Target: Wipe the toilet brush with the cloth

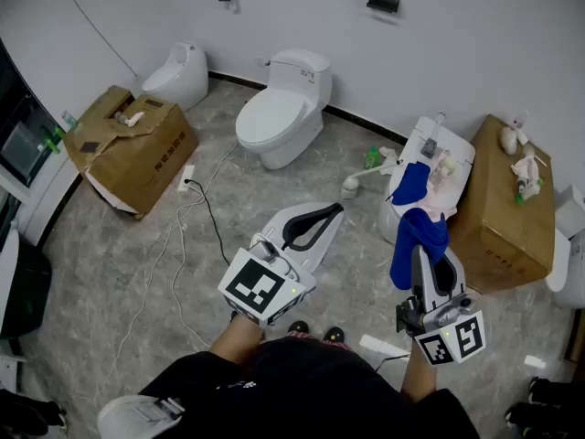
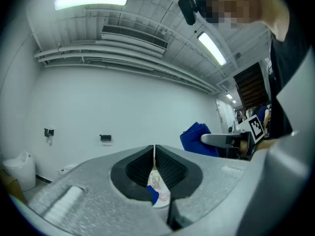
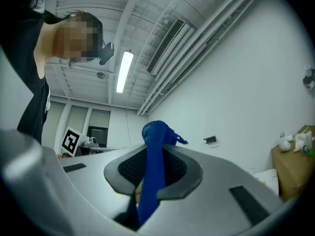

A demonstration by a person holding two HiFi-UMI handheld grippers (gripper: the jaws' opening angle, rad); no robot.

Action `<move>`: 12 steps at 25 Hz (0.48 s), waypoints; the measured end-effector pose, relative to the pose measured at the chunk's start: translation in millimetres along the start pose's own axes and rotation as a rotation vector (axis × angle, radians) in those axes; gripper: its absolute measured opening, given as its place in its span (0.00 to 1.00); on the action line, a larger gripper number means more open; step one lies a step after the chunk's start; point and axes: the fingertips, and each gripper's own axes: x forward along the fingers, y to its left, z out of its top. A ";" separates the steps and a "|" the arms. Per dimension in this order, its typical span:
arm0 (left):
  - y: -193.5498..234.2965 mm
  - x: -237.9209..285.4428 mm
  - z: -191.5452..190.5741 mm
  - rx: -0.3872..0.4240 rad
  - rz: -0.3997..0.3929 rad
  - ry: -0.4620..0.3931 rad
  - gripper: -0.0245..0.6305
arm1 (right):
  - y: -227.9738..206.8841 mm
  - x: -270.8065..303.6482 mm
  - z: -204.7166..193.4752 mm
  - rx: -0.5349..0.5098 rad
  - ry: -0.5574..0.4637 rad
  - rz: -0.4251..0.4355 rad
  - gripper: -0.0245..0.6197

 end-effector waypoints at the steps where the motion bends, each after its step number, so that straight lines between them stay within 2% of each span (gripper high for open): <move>1: 0.3 1.0 -0.1 -0.002 -0.001 0.000 0.05 | -0.9 0.2 -0.4 0.000 0.001 0.000 0.14; 6: 0.8 3.2 -2.4 -0.006 -0.006 0.005 0.05 | -4.9 -1.7 -2.4 0.008 0.001 -0.018 0.14; 12: -4.4 8.5 -4.7 -0.008 -0.014 0.008 0.05 | -15.9 -11.2 1.1 0.052 -0.048 -0.042 0.14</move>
